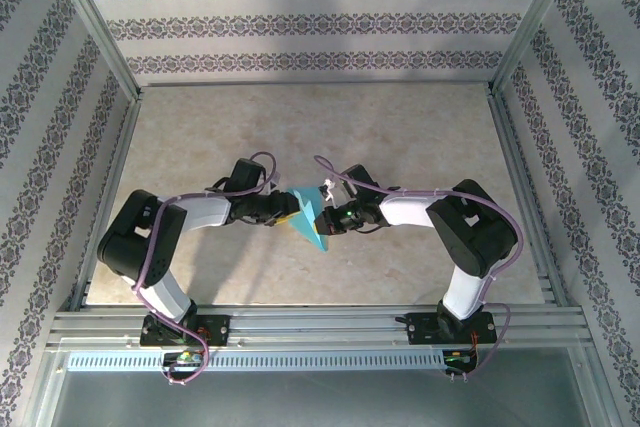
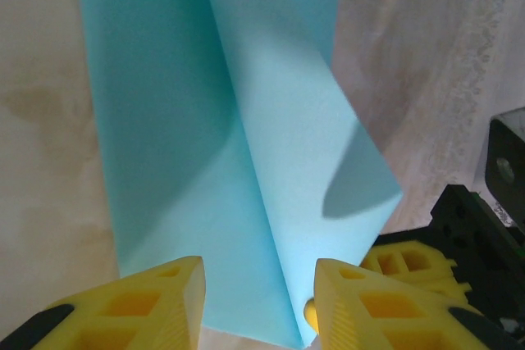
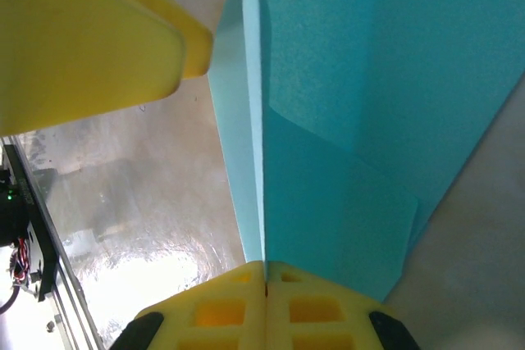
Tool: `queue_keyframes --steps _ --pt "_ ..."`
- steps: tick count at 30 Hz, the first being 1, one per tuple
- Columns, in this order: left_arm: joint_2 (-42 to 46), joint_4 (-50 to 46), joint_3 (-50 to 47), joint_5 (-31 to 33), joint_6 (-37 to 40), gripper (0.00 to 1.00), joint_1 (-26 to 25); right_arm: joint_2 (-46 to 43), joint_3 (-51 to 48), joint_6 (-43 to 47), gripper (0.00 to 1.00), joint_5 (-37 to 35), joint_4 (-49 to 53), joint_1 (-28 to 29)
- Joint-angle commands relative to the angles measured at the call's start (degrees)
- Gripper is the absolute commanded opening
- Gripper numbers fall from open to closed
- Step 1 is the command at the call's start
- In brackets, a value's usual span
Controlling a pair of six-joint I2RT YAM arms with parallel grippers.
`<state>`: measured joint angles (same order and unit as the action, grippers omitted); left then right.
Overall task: Fold a paper plane with a square sheet of paper (fold left side to right side)
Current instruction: Fourth fold the wing at the center of the table.
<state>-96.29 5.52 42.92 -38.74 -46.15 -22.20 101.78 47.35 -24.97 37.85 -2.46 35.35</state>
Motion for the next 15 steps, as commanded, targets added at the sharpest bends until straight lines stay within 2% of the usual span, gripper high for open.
queue_keyframes --steps 1,15 --pt "-1.54 2.73 2.22 1.12 -1.22 0.41 -1.13 0.88 -0.84 -0.39 0.0 1.35 -1.39 -0.52" --pt "-6.14 2.1 5.92 2.24 -0.66 0.41 -2.67 1.41 -1.2 -0.82 0.0 1.79 -2.11 -0.65"
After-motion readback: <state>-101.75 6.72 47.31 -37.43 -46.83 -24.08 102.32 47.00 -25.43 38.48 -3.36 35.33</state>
